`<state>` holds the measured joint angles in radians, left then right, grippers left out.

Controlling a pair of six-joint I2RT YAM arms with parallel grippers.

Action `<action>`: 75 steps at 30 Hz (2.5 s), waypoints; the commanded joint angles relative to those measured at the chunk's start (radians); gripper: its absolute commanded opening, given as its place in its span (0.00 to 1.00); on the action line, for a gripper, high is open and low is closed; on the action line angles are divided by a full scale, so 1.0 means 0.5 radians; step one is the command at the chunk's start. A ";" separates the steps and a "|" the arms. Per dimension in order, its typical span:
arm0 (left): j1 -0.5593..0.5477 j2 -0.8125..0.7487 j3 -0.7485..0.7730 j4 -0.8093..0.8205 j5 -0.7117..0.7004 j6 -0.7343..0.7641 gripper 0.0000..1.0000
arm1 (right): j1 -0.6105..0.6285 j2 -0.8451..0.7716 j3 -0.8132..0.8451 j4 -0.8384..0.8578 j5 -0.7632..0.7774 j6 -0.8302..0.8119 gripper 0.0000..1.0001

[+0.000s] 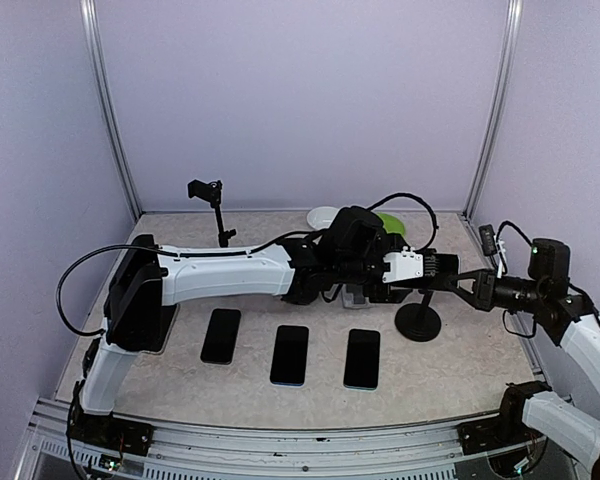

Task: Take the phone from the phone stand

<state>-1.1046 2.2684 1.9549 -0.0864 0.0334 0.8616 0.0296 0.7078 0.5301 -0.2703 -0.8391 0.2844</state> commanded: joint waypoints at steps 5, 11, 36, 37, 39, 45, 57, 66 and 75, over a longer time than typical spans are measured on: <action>0.010 0.015 0.040 -0.011 0.100 -0.047 0.63 | -0.007 -0.076 -0.072 0.225 -0.184 0.100 0.00; 0.006 -0.010 0.007 0.048 0.074 -0.201 0.53 | -0.006 -0.182 -0.182 0.384 -0.084 0.232 0.51; -0.058 -0.054 -0.050 0.155 0.189 -0.671 0.41 | 0.130 -0.263 -0.646 1.002 0.168 0.439 0.61; -0.060 -0.053 -0.048 0.149 0.186 -0.670 0.40 | 0.149 -0.241 -0.646 1.030 0.183 0.435 0.59; -0.061 -0.051 -0.044 0.147 0.186 -0.676 0.40 | 0.192 -0.182 -0.641 1.086 0.211 0.435 0.57; -0.076 -0.051 -0.043 0.154 0.170 -0.699 0.39 | 0.342 -0.024 -0.622 1.227 0.304 0.446 0.48; -0.062 -0.107 -0.126 0.205 0.109 -0.723 0.36 | 0.409 -0.249 -0.702 0.955 0.686 0.487 0.61; -0.046 -0.211 -0.201 0.262 0.064 -0.500 0.36 | 0.407 -0.275 -0.660 0.582 0.939 0.570 0.67; -0.053 -0.269 -0.203 0.296 -0.065 -0.305 0.36 | 0.408 -0.255 -0.753 0.728 0.738 0.549 0.78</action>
<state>-1.1286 2.2299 1.8553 0.0132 0.0330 0.6498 0.2409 0.5636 0.1970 0.1593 -0.4835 0.5728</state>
